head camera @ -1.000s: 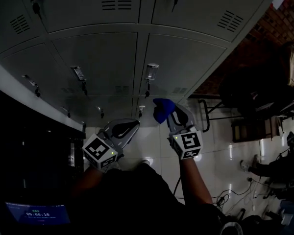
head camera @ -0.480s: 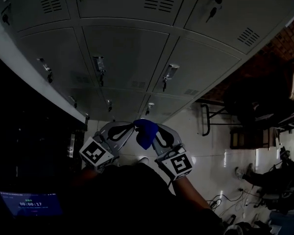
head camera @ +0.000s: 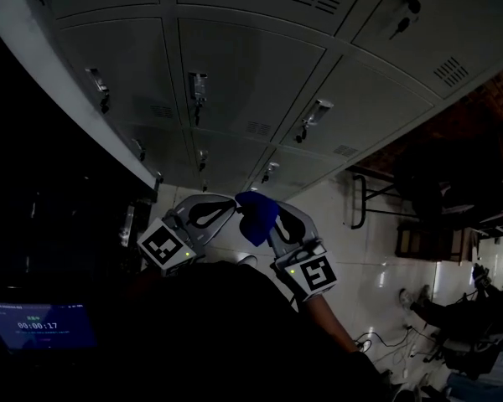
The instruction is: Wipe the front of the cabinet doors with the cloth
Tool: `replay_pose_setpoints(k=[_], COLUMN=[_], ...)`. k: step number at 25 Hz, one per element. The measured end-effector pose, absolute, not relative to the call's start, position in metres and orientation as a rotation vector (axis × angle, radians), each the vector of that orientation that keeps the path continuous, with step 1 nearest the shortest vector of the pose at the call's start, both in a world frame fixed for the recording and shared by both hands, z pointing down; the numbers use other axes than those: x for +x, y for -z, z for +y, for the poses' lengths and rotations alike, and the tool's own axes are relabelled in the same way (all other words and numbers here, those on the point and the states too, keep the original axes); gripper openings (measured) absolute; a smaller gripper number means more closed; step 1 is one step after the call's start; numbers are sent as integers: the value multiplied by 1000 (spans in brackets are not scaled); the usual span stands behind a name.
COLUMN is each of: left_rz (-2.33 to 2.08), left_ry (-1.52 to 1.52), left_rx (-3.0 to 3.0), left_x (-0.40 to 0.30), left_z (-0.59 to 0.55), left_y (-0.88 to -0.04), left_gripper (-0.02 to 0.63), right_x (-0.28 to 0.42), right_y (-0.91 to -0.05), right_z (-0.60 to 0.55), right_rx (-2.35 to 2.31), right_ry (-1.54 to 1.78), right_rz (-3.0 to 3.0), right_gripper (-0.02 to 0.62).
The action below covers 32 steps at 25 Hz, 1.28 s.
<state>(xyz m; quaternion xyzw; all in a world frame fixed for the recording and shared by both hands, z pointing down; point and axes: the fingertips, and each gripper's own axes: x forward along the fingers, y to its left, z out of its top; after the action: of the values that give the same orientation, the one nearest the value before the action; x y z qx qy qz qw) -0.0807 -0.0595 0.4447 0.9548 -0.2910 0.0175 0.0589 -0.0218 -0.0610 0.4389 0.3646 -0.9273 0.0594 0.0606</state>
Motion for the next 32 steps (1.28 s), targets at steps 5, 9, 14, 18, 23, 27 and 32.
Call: replay_pose_setpoints(k=[5, 9, 14, 18, 23, 27, 32], left_rz=[-829, -819, -779, -773, -777, -761, -781], left_ry=[-44, -35, -48, -44, -52, -50, -56], left_rx=[2887, 2889, 2894, 2907, 2899, 2902, 2891], left_x=[-74, -70, -59, -59, -57, -53, -56], left_z=[-52, -53, -53, -54, -55, -54, -50], left_y=[-445, -444, -445, -443, -444, -442, -444], left_gripper=[0, 0, 0, 0, 0, 0, 0], right_x=[-22, -20, -12, -12, -10, -7, -9], right_y=[-440, -440, -445, -446, -447, -447, -445], right_z=[-55, -54, -56, -56, -56, -56, -51], right_rx=[1088, 1087, 1087, 1085, 1075, 1069, 1049], right_ry=[-160, -160, -160, -172, -165, -145, -175], right_rz=[-2795, -2788, -2772, -2768, -2770, -2776, -2778], right_gripper=[74, 74, 74, 74, 74, 74, 74])
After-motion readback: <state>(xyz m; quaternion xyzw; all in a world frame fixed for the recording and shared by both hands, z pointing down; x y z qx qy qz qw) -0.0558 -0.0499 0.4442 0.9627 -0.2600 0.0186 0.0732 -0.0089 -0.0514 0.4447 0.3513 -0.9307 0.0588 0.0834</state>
